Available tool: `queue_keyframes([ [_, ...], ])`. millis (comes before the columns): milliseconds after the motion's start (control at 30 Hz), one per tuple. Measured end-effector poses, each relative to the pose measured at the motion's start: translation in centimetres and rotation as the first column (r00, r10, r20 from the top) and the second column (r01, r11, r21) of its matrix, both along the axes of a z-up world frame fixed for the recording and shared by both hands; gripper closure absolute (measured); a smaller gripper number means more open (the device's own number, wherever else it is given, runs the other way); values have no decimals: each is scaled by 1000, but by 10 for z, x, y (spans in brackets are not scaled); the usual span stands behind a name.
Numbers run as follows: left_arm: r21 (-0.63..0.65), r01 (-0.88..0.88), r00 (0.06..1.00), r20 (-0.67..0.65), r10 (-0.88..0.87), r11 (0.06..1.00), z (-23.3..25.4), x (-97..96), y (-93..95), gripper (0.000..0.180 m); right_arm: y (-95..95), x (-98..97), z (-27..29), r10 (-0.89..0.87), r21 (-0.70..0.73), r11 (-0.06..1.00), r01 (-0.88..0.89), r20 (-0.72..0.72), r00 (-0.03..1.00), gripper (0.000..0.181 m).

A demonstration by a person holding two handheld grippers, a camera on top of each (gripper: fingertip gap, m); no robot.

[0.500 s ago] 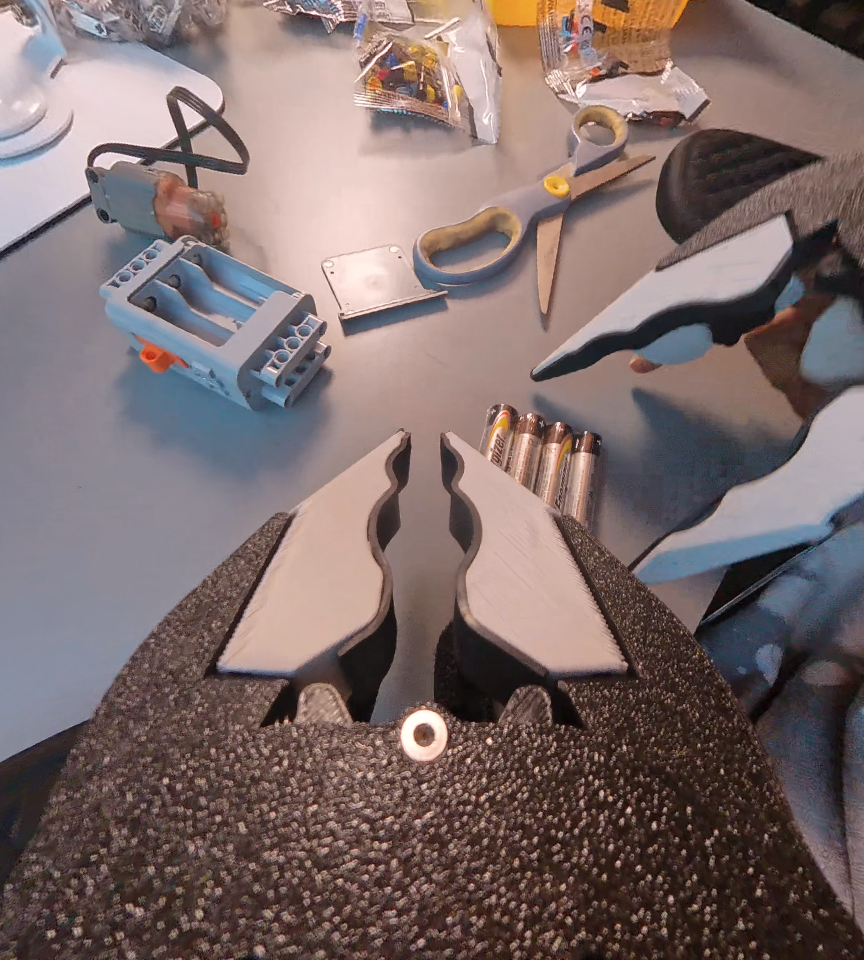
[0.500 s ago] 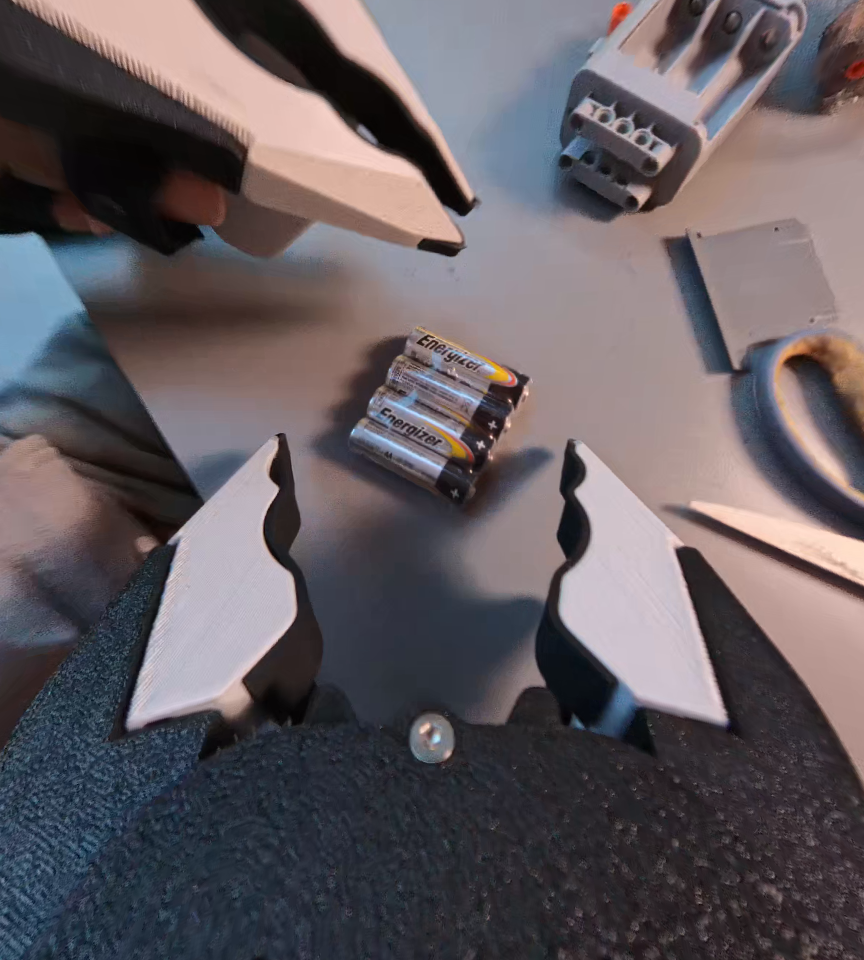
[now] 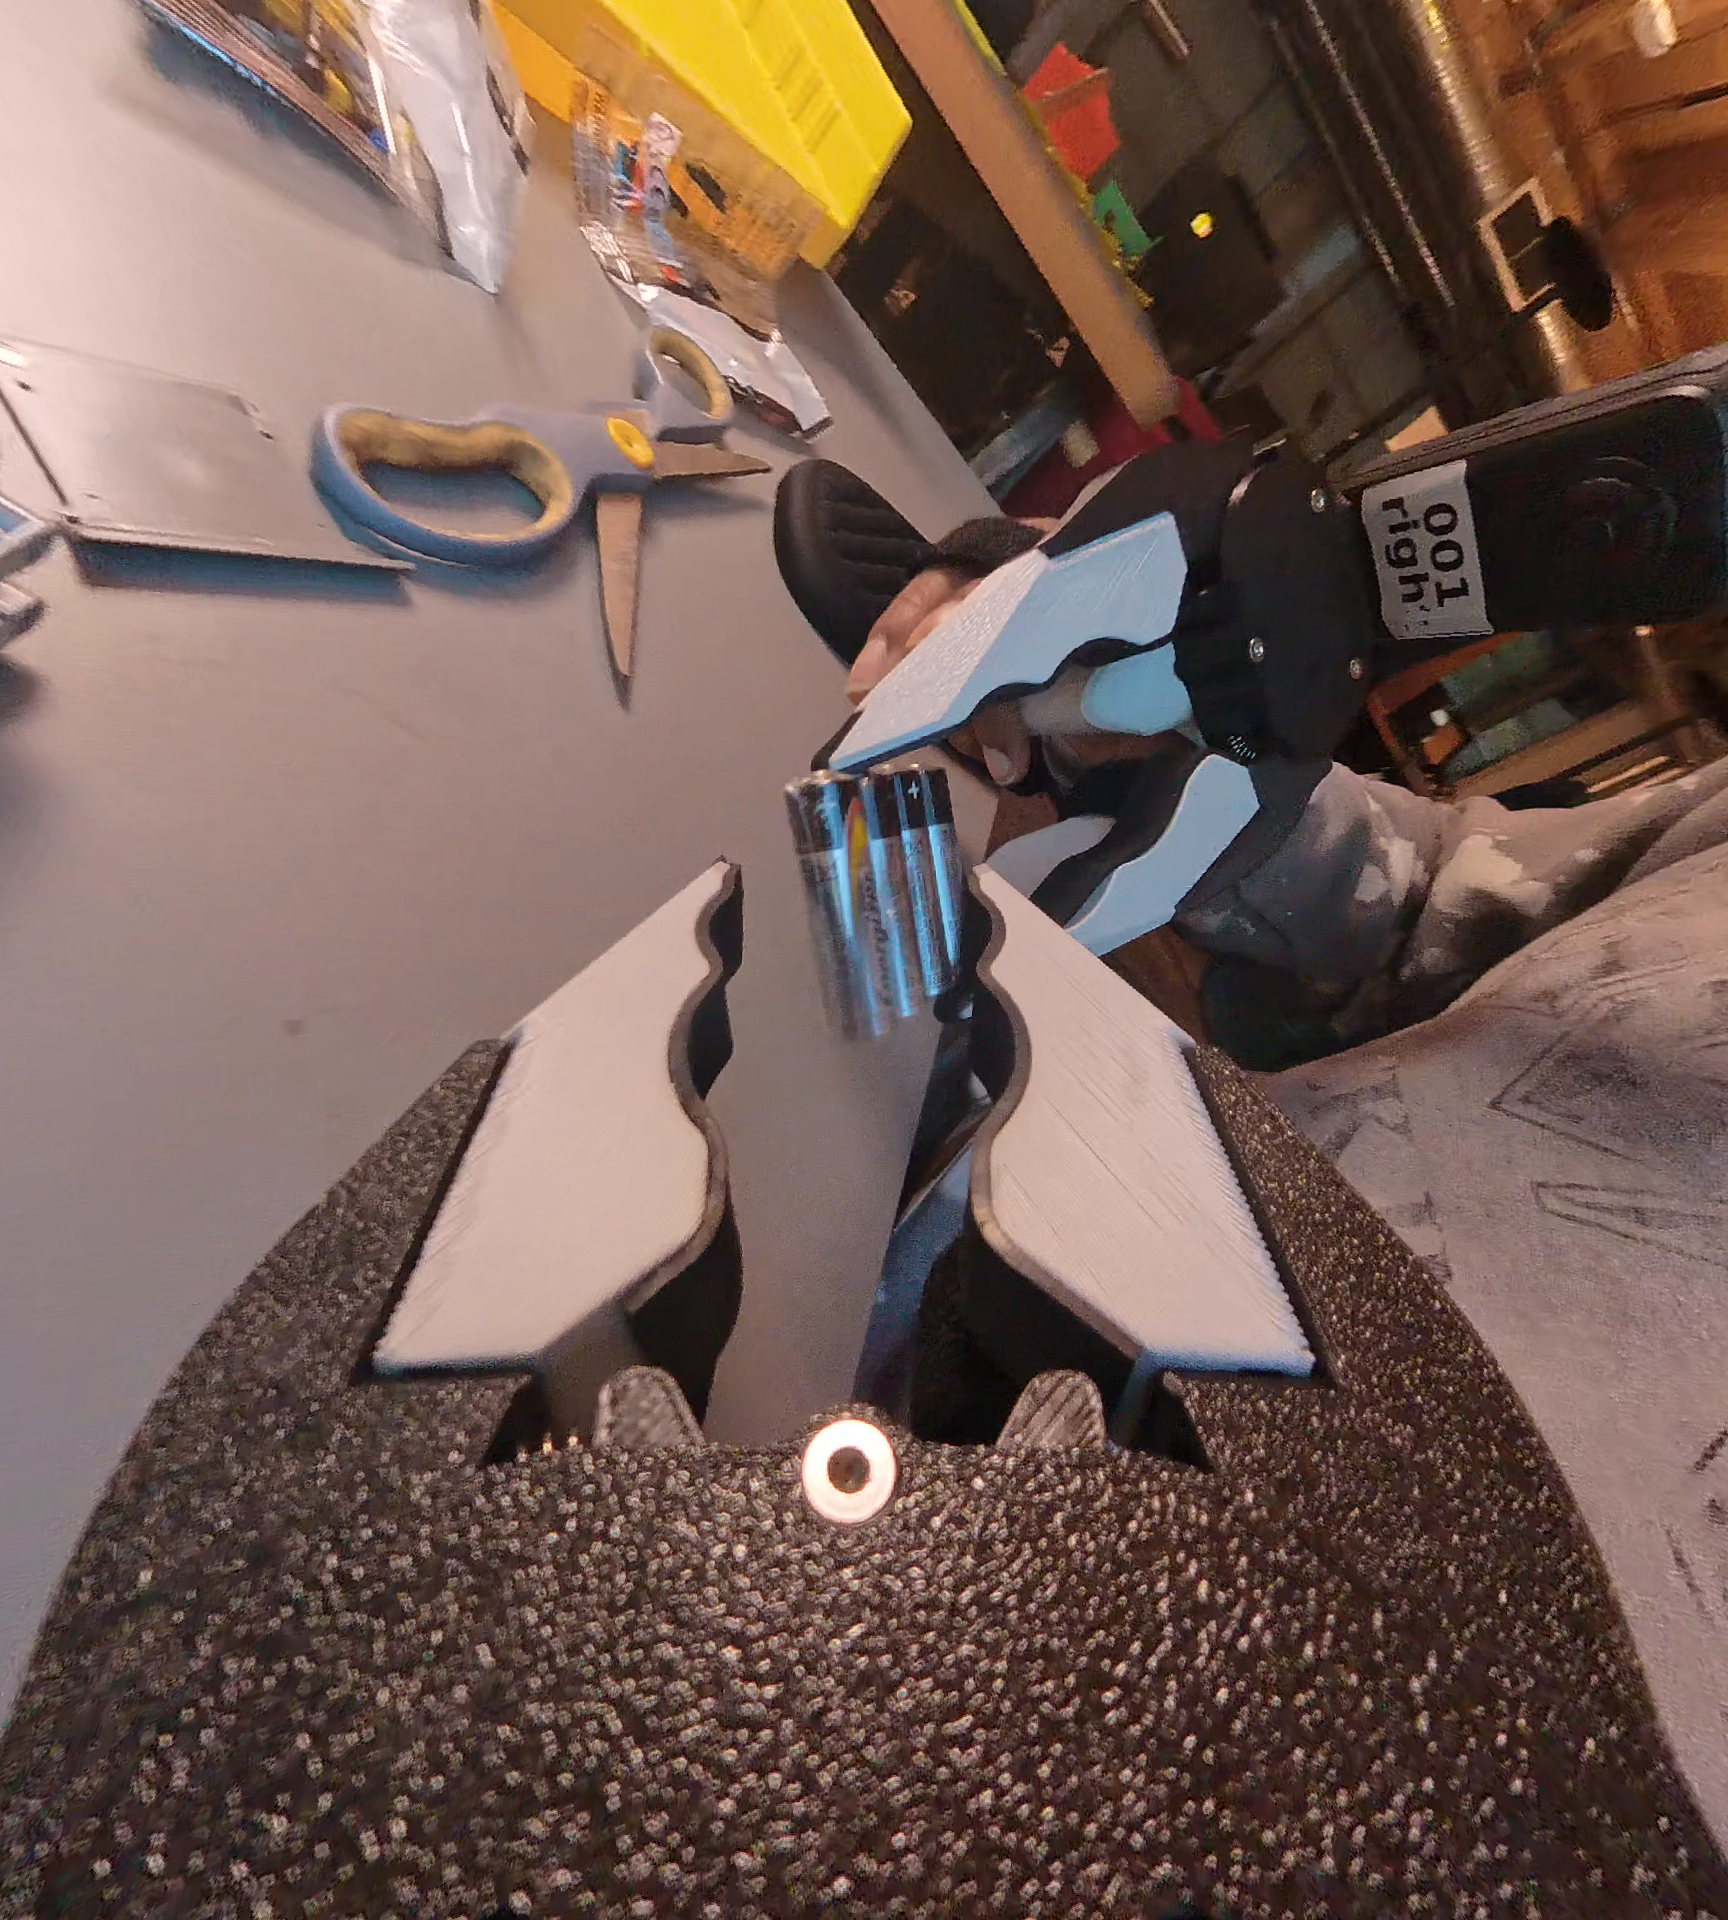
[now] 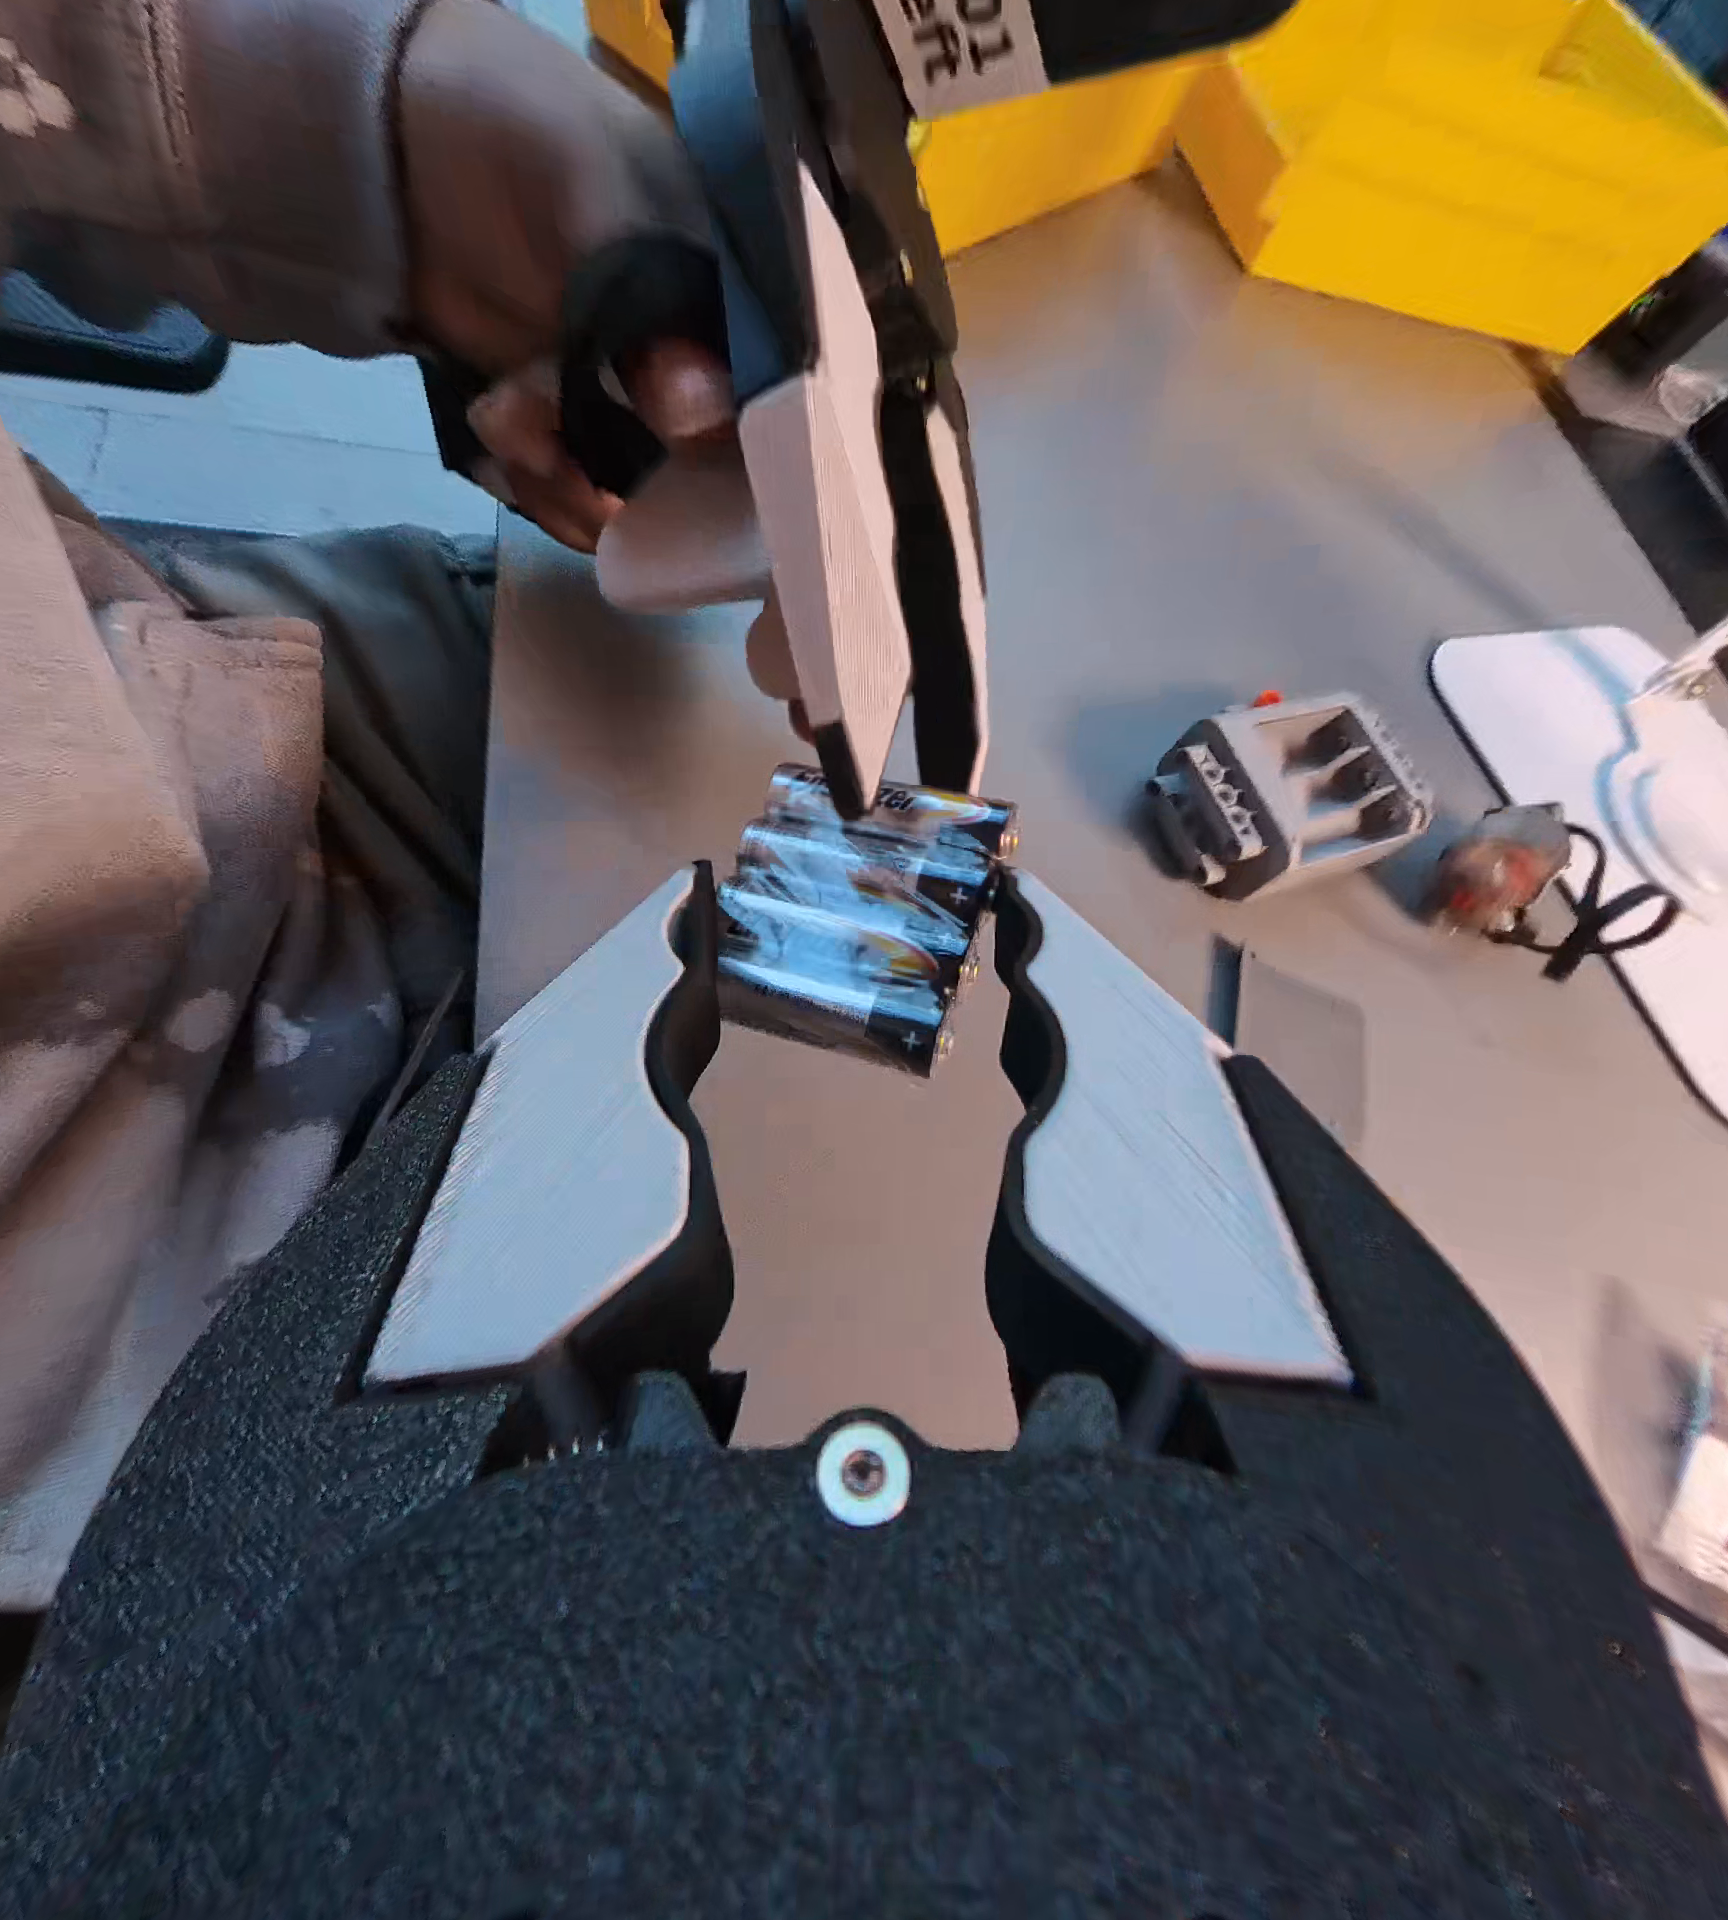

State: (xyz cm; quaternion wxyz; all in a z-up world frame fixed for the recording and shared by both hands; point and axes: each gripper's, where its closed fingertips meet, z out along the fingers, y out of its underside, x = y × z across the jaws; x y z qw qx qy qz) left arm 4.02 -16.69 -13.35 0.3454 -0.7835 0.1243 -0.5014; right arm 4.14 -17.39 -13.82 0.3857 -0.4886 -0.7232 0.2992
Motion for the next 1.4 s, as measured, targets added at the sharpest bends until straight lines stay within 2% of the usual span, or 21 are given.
queue_keyframes([
  [67,-31,27,999,22,-26,999,-4,5,-1,147,3,1,1,15,53,998,-16,14,1000,128],
  [100,-37,51,996,77,-48,998,0,9,-3,158,3,1,3,25,70,997,-24,-6,1000,128],
  [167,-41,67,983,174,-59,997,10,9,-3,167,2,3,9,47,48,998,-45,-45,998,128],
  [233,-20,67,970,236,-60,998,19,9,-3,167,2,3,18,45,23,999,-43,-97,994,128],
  [267,-7,54,964,261,-50,999,23,8,-1,168,4,2,22,27,-18,999,-30,-129,991,127],
  [333,18,25,953,302,-29,1000,30,5,2,169,11,1,35,-61,-207,978,13,-224,973,135],
  [400,38,-16,941,339,3,999,36,0,5,169,19,3,48,-169,-477,879,19,-272,947,128],
  [467,48,-69,924,380,46,996,43,-5,9,169,20,1,45,-243,-656,754,34,-230,942,128],
  [533,75,-87,908,417,49,993,51,-6,9,169,15,-3,51,-286,-723,690,0,-273,919,135],
  [600,101,-68,889,458,14,993,62,-3,5,169,13,-7,57,-307,-771,635,-43,-303,902,160],
  [667,113,-40,854,520,-25,993,74,-2,2,169,8,-6,72,-272,-799,582,-152,-368,889,166],
  [833,134,108,695,698,-171,985,105,3,-13,170,-6,3,104,-156,-788,464,-403,-521,839,169],
  [900,134,169,594,776,-209,977,111,3,-16,169,-9,6,110,-111,-782,417,-464,-550,828,169],
  [1000,150,273,384,889,-251,950,119,2,-22,169,-16,11,118,-40,-771,287,-568,-602,798,169],
  [1067,164,285,337,905,-259,944,117,3,-21,169,-14,13,116,-2,-766,274,-582,-605,796,169],
  [1300,122,261,419,879,-226,958,112,1,-6,169,2,11,109,20,-776,292,-559,-579,815,169],
  [1400,57,128,598,792,-123,990,94,-7,12,168,18,-2,91,-52,-823,369,-431,-482,875,169],
])
